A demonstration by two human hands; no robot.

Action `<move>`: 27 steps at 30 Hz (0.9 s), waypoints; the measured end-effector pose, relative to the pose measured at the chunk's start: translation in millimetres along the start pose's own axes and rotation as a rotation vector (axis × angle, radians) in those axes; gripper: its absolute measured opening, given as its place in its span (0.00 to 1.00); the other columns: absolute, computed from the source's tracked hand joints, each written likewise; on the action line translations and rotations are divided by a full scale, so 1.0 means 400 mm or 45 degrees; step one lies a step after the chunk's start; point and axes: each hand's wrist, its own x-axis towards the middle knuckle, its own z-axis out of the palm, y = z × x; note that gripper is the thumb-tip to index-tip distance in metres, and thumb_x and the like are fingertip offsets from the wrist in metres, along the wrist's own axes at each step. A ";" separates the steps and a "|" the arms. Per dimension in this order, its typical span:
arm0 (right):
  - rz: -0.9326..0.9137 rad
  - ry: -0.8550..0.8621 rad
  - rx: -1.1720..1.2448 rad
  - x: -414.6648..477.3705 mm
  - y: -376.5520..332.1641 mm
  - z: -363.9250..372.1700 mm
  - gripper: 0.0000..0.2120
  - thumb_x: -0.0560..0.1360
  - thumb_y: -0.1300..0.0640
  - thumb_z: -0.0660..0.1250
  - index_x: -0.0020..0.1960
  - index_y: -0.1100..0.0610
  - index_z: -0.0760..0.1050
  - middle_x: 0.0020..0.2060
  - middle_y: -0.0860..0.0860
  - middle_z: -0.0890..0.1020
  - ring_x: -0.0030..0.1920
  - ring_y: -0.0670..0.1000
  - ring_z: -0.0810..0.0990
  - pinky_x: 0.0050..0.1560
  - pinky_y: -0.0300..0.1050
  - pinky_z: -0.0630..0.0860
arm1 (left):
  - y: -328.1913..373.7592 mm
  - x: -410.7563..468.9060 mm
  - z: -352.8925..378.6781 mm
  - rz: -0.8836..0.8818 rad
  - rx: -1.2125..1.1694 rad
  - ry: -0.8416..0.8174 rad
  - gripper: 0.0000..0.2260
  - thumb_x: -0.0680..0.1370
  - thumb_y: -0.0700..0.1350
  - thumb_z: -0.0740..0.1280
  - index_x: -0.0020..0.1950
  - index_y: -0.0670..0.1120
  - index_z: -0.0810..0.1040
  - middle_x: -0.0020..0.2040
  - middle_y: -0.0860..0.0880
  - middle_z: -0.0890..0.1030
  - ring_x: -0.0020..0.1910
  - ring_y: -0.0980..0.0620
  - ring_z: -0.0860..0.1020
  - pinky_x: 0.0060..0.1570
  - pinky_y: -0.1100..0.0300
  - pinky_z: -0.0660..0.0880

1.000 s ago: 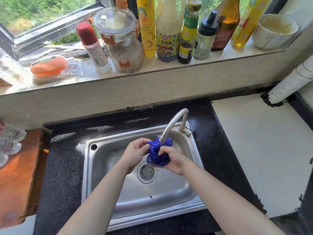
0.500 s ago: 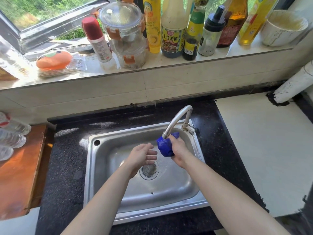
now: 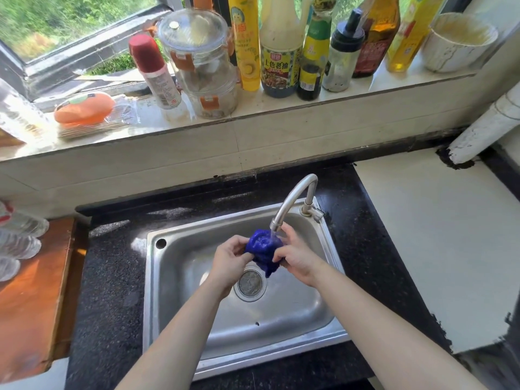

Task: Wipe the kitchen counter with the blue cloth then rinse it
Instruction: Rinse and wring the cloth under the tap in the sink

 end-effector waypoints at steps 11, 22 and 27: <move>-0.062 0.134 -0.362 0.001 0.010 0.022 0.25 0.70 0.66 0.77 0.61 0.53 0.69 0.49 0.53 0.81 0.37 0.47 0.79 0.32 0.41 0.75 | 0.033 0.010 0.004 0.014 -0.005 0.123 0.12 0.73 0.28 0.71 0.49 0.44 0.82 0.47 0.46 0.86 0.45 0.54 0.83 0.43 0.68 0.78; -0.269 0.090 -0.536 0.010 -0.007 0.014 0.27 0.65 0.66 0.80 0.57 0.55 0.70 0.56 0.59 0.80 0.54 0.56 0.81 0.56 0.57 0.82 | 0.032 0.008 -0.007 -0.027 -0.142 -0.014 0.10 0.76 0.35 0.72 0.57 0.41 0.82 0.50 0.38 0.84 0.46 0.45 0.83 0.49 0.51 0.83; -0.017 -0.156 -0.403 -0.008 -0.023 -0.030 0.38 0.68 0.77 0.70 0.71 0.51 0.65 0.58 0.56 0.78 0.53 0.53 0.82 0.54 0.54 0.82 | 0.014 0.006 -0.002 0.010 -0.127 0.048 0.10 0.74 0.29 0.71 0.49 0.43 0.83 0.46 0.40 0.84 0.42 0.49 0.82 0.49 0.52 0.81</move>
